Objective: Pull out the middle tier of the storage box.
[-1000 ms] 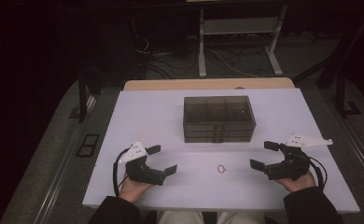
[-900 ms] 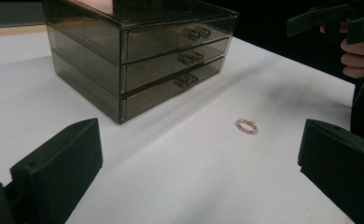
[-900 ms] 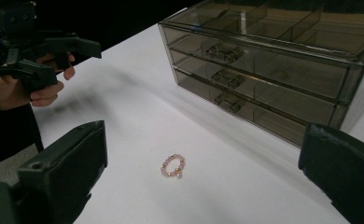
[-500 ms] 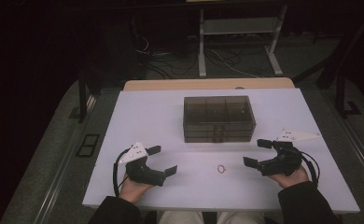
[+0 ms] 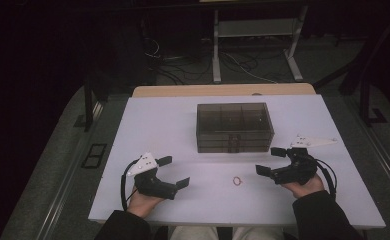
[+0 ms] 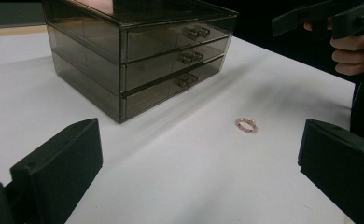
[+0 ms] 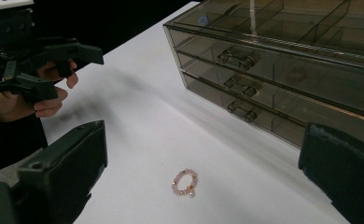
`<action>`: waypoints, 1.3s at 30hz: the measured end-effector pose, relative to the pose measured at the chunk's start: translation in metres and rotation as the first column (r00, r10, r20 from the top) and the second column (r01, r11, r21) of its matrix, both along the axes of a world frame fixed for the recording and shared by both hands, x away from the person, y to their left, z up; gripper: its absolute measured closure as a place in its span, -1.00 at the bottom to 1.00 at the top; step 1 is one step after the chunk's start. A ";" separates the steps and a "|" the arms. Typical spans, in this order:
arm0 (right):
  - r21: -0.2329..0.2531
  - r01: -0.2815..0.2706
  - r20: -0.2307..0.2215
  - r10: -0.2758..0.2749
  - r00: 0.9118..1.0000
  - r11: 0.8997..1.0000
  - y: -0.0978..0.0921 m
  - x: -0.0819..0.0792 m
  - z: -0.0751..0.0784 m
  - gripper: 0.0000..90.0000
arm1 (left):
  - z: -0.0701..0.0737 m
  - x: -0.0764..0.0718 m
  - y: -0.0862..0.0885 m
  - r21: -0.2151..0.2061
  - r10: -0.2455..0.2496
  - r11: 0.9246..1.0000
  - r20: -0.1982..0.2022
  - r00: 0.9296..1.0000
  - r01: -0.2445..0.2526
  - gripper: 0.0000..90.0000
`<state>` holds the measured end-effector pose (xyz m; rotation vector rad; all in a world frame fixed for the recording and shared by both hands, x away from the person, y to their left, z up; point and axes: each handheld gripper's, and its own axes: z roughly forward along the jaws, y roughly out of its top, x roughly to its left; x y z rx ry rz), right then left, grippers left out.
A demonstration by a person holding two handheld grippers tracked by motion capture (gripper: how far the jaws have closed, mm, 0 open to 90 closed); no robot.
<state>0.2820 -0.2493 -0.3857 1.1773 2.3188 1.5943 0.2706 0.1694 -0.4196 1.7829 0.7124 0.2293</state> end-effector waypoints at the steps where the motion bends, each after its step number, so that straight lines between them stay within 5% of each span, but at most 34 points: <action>1: 0.000 0.000 0.000 0.000 1.000 1.000 0.000 0.000 0.000 -0.99 | 0.000 0.000 0.000 -0.001 0.001 1.000 -0.001 1.000 -0.001 -1.00; 8: 0.000 -0.010 -0.017 0.010 1.000 1.000 0.008 0.005 -0.003 -0.99 | 0.000 -0.001 0.000 0.000 0.000 1.000 -0.001 1.000 0.000 -1.00; 18: 0.085 0.002 -0.069 0.003 0.998 0.996 0.014 0.011 -0.007 -0.99 | 0.000 -0.001 0.000 0.002 -0.001 1.000 0.001 1.000 0.001 -1.00; 25: 0.171 0.029 -0.115 -0.009 0.993 0.985 0.018 0.017 -0.011 -0.99 | 0.000 -0.001 -0.001 0.003 -0.002 1.000 0.001 1.000 0.002 -1.00; 31: 0.199 0.040 -0.143 -0.011 0.990 0.979 0.022 0.020 -0.015 -0.99 | 0.000 -0.001 0.000 0.003 -0.004 1.000 0.002 1.000 0.004 -1.00; 39: 0.251 0.069 -0.228 -0.010 0.974 0.966 0.028 0.027 -0.023 -0.99 | 0.000 -0.001 -0.001 0.005 -0.004 1.000 0.003 1.000 0.004 -1.00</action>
